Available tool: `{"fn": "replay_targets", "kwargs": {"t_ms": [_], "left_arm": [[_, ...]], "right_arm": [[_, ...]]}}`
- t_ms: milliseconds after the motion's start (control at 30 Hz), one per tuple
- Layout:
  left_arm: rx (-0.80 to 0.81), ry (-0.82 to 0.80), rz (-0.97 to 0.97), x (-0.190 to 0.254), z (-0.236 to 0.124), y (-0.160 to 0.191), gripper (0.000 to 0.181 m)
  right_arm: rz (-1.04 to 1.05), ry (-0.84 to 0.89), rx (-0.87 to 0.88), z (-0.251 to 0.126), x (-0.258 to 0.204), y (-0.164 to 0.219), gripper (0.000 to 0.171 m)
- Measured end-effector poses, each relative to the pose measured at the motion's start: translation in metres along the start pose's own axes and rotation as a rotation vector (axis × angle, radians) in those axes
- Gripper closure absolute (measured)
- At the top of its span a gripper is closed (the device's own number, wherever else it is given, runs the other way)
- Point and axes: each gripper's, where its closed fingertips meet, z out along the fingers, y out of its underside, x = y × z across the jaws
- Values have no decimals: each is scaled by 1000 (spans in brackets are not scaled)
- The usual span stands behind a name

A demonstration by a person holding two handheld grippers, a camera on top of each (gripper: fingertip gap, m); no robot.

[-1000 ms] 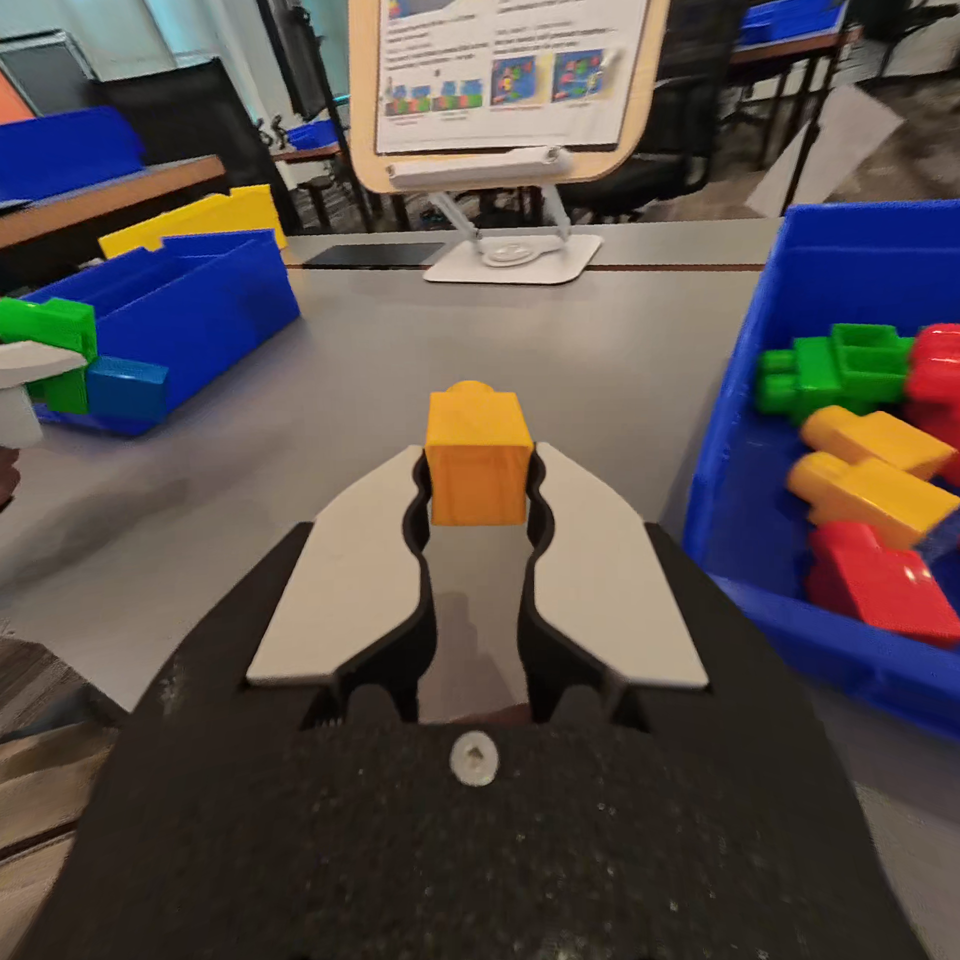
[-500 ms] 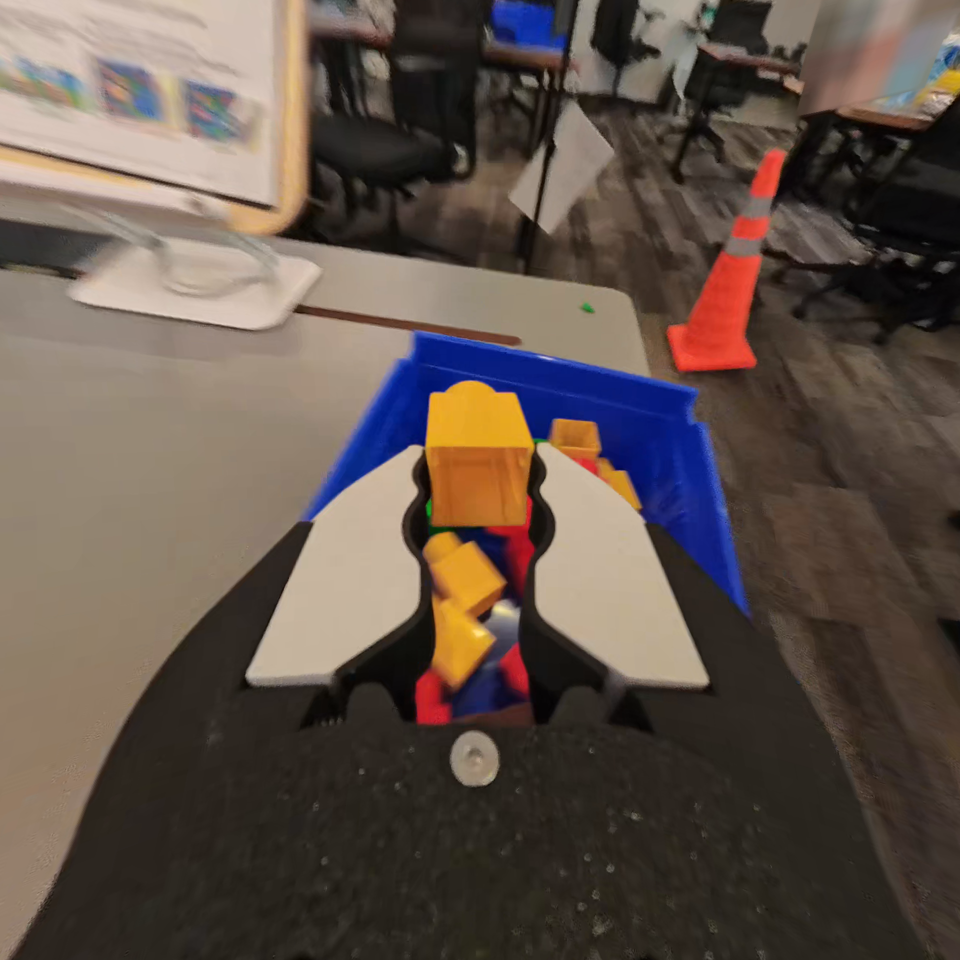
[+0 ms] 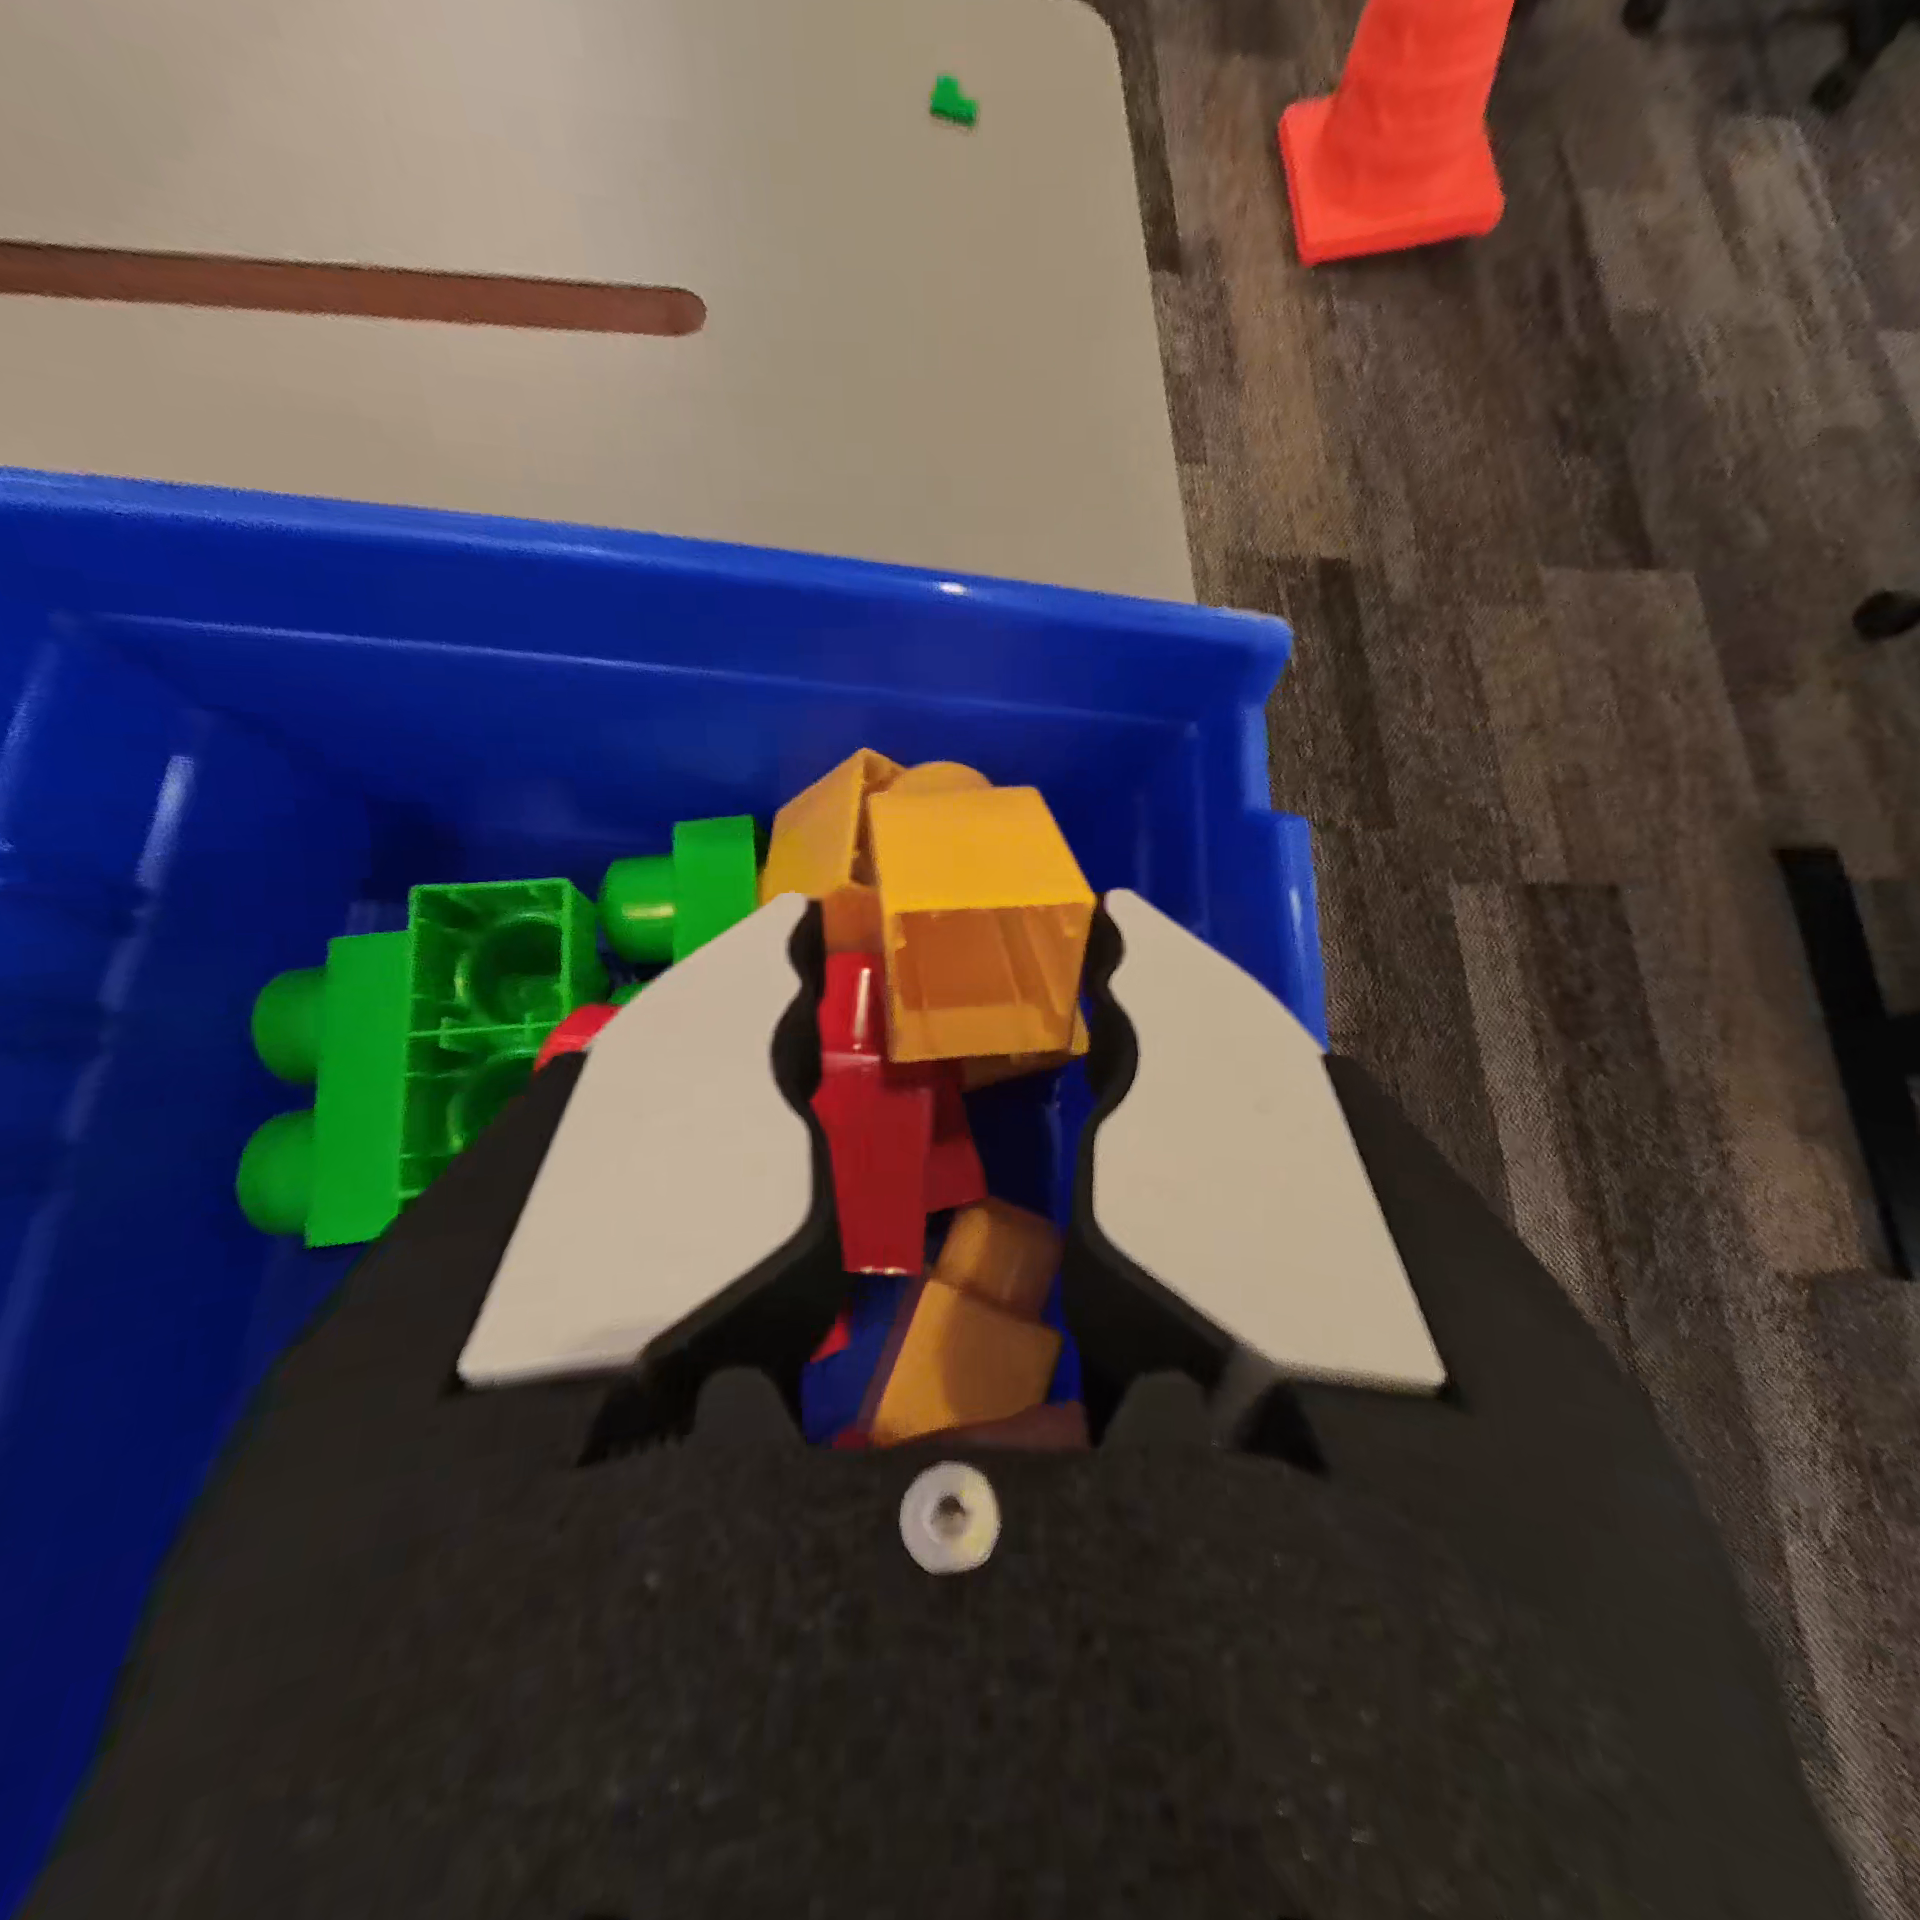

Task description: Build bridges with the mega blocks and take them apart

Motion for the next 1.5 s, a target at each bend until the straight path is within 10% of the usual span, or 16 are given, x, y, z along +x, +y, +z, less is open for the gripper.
{"fn": "replay_targets", "kwargs": {"t_ms": [267,433,700,900,1200,1500], "left_arm": [[16,-35,-5,-12,-5,-4,146],[-3,-73,2,-24,-5,2,146],[-23,-54,0,-22,0,10,146],[3,56,-49,-11,3,-1,146],[132,545,-194,25,11,-68,146],[194,759,-259,42,33,-89,146]], "right_arm": [[-123,-103,464,-166,-94,-27,101],[-195,-266,788,-261,-230,38,109],[-154,-509,571,-234,-346,151,105],[-212,-648,544,-237,-360,139,106],[-260,-1290,450,-274,-414,95,104],[-175,-1550,440,-290,-425,80,134]]}}
